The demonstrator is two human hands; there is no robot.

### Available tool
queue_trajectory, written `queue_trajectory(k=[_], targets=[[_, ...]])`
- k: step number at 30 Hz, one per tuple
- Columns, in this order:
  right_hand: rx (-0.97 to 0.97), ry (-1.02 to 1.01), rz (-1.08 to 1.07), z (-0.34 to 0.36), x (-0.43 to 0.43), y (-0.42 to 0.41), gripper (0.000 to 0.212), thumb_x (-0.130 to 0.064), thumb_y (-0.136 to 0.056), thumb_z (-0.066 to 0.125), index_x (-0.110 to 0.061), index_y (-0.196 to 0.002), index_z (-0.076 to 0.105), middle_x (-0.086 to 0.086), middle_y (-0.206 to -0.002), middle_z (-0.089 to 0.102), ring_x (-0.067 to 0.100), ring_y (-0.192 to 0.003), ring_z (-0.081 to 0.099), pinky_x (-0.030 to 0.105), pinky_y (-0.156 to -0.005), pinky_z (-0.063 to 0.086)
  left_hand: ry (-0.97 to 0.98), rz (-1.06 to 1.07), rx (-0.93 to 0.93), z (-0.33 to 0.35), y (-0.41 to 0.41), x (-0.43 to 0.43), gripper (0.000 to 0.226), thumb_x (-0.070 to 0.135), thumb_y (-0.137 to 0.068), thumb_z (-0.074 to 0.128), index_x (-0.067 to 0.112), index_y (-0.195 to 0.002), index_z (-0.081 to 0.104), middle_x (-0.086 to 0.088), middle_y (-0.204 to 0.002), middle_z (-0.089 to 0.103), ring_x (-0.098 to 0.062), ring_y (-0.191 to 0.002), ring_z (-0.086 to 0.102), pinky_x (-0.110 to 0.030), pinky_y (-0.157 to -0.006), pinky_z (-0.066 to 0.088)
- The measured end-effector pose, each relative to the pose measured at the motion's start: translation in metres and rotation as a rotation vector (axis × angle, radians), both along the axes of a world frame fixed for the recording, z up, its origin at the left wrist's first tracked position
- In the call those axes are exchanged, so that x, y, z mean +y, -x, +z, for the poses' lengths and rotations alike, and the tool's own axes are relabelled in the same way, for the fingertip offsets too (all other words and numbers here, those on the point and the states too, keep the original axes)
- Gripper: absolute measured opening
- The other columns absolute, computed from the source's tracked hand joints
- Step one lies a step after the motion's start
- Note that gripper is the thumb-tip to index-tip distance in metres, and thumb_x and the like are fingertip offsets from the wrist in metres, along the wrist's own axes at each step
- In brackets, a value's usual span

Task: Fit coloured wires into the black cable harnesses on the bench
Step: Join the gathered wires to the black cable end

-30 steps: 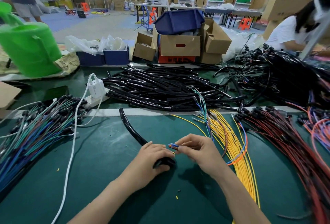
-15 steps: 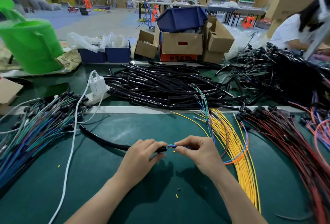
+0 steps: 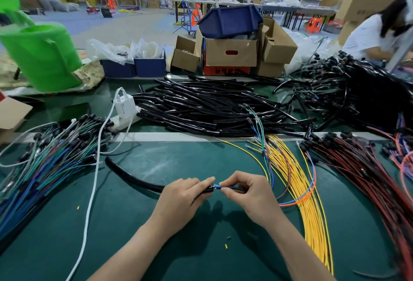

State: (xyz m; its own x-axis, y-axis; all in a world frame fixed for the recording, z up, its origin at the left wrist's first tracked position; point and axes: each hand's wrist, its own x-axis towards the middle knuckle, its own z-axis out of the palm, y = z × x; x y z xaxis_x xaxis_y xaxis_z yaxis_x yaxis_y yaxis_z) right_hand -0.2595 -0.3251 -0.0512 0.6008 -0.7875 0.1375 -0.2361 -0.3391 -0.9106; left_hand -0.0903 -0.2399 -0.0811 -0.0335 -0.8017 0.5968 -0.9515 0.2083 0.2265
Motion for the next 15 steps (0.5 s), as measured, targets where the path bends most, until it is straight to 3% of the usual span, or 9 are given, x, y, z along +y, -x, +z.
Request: queue_trajectory(k=[7,15], targets=[[0.042,0.178,-0.003,0.0013,0.0055,-0.0021,0.013,-0.006,-0.078,0.073,-0.017,-0.071,0.069,-0.024,-0.055,0.056,0.002,-0.048,0.045,0.009,-0.050,0.030,-0.005,0.027,0.013,-0.0006,-0.0007,0.0004,0.034,0.033,-0.088,0.049,0.016,-0.105,0.073,0.007,-0.064,0.060,-0.015,-0.049,0.051,-0.023,-0.044,0.044],[0.072,0.042,0.066,0.0017,-0.0002,0.0015,0.022,-0.008,-0.077,0.072,-0.026,-0.067,0.067,-0.010,-0.047,0.046,0.005,-0.047,0.032,0.016,-0.049,0.026,-0.054,-0.088,0.034,-0.0004,-0.0020,-0.0001,0.033,0.033,-0.090,0.049,0.016,-0.108,0.071,0.007,-0.070,0.062,-0.015,-0.056,0.052,-0.024,-0.056,0.041]])
